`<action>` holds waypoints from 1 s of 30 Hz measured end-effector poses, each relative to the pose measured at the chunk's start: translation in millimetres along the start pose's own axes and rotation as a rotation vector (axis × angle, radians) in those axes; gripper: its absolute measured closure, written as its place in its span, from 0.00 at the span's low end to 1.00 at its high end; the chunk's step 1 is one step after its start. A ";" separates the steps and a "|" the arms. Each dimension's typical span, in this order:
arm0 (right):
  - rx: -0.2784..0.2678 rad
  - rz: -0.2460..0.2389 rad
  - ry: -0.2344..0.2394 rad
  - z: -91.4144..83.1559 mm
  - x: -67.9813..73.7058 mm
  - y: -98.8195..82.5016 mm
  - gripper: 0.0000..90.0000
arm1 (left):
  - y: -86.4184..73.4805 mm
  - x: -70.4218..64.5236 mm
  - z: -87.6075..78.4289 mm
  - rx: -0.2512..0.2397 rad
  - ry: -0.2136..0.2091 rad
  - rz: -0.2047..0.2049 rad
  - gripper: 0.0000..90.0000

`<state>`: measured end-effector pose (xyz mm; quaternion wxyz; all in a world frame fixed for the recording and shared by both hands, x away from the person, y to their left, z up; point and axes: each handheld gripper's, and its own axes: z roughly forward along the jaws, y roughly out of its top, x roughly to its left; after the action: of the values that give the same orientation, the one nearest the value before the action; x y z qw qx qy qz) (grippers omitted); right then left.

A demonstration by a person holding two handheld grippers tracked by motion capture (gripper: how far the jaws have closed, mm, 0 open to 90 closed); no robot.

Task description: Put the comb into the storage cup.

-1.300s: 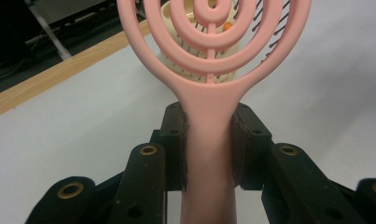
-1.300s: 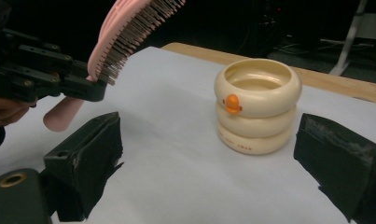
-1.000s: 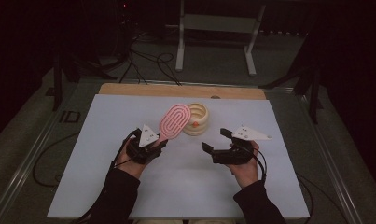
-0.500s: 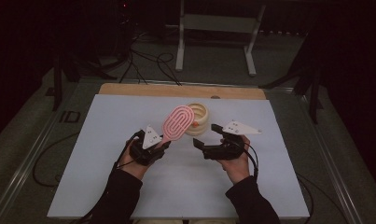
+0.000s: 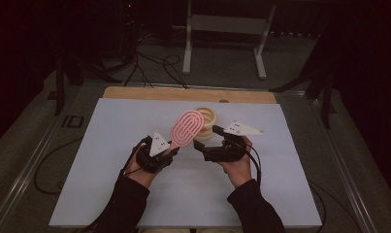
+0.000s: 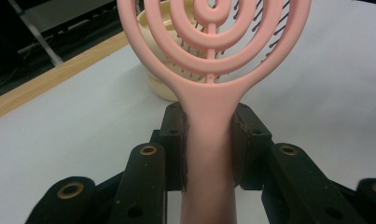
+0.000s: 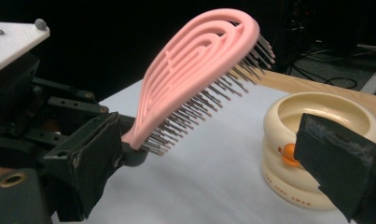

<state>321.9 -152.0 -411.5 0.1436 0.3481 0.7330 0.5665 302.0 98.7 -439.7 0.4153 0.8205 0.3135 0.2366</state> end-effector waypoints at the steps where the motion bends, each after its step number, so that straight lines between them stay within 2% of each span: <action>1: 0.000 0.000 0.000 0.0 0.0 0.0 0.09 | 0.1 -0.6 0.0 -0.001 -0.001 -0.001 0.78; 12: -0.007 0.041 0.037 10.3 1.7 2.6 0.09 | 1.3 -6.0 0.4 -0.012 -0.009 0.001 0.78; 23: -0.002 0.084 0.053 19.6 3.6 3.0 0.09 | 1.6 -11.1 1.1 -0.025 -0.013 -0.004 0.78; 30: 0.012 0.107 0.056 26.4 7.6 5.7 0.19 | 2.6 -11.1 -2.2 -0.049 -0.014 -0.014 0.78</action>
<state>334.4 -126.9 -413.2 0.0904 0.3715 0.7204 0.5786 293.6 90.8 -437.8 0.4391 0.8095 0.3104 0.2357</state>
